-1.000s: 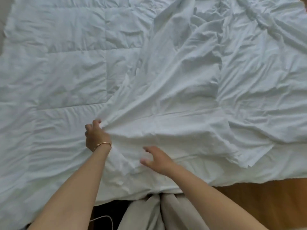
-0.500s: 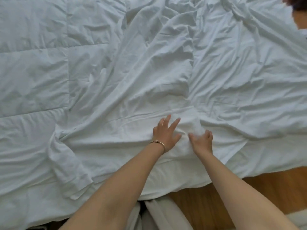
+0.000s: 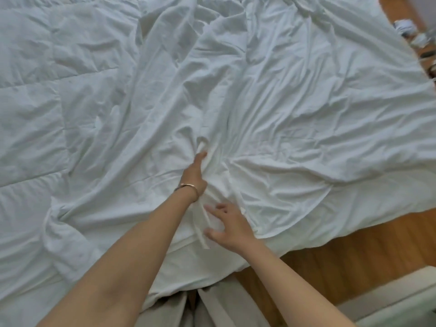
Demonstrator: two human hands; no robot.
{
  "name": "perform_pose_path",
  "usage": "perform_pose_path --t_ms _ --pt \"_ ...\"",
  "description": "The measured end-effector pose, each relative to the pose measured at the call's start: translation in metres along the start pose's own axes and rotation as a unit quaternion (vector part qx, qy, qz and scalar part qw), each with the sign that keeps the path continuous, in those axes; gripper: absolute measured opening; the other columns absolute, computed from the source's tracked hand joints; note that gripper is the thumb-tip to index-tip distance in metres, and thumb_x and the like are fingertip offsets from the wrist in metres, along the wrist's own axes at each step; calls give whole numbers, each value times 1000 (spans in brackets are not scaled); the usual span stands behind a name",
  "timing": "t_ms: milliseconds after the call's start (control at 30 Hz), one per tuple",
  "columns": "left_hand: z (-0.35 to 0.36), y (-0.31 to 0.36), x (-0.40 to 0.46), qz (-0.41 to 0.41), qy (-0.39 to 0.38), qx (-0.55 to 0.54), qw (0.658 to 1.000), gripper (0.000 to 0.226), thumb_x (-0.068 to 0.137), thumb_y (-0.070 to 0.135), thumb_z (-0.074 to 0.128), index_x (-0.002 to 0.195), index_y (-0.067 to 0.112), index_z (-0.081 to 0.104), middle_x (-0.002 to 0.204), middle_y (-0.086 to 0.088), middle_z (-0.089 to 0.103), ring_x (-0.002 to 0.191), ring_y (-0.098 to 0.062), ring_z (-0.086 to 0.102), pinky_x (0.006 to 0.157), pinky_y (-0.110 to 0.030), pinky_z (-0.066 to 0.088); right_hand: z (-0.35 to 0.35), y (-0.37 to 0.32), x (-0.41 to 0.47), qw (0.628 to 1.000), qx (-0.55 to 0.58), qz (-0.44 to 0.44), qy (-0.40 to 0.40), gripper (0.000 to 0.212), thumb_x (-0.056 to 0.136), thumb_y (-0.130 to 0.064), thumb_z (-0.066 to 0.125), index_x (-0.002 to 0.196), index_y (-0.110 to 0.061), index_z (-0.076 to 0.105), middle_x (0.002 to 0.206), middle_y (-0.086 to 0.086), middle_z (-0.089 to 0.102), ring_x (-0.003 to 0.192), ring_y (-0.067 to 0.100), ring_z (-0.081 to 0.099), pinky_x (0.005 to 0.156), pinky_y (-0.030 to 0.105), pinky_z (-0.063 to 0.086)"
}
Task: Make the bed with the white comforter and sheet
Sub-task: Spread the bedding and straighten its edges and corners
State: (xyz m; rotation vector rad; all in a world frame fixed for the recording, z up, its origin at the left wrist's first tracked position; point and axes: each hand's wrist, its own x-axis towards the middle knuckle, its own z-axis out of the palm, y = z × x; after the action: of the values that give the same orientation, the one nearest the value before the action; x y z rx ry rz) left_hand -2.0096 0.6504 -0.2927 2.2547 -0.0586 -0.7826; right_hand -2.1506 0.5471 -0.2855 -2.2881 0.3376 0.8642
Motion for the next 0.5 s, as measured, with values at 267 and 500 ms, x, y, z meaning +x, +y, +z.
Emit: perform_pose_path --t_ms 267,500 --pt "-88 -105 -34 -23 137 -125 982 42 101 10 41 139 26 50 130 -8 58 96 -13 48 70 -12 32 38 -56 13 948 171 88 253 109 67 -58 79 150 -29 14 156 -2 -1 141 23 12 114 46 25" --pt "-116 -161 -65 33 19 -171 984 39 101 26 47 140 23 47 128 0 59 104 -9 57 85 -15 46 63 -87 19 969 146 139 146 40 91 -13 60 130 -18 53 95 5 64 77 17 64 68 27 55"
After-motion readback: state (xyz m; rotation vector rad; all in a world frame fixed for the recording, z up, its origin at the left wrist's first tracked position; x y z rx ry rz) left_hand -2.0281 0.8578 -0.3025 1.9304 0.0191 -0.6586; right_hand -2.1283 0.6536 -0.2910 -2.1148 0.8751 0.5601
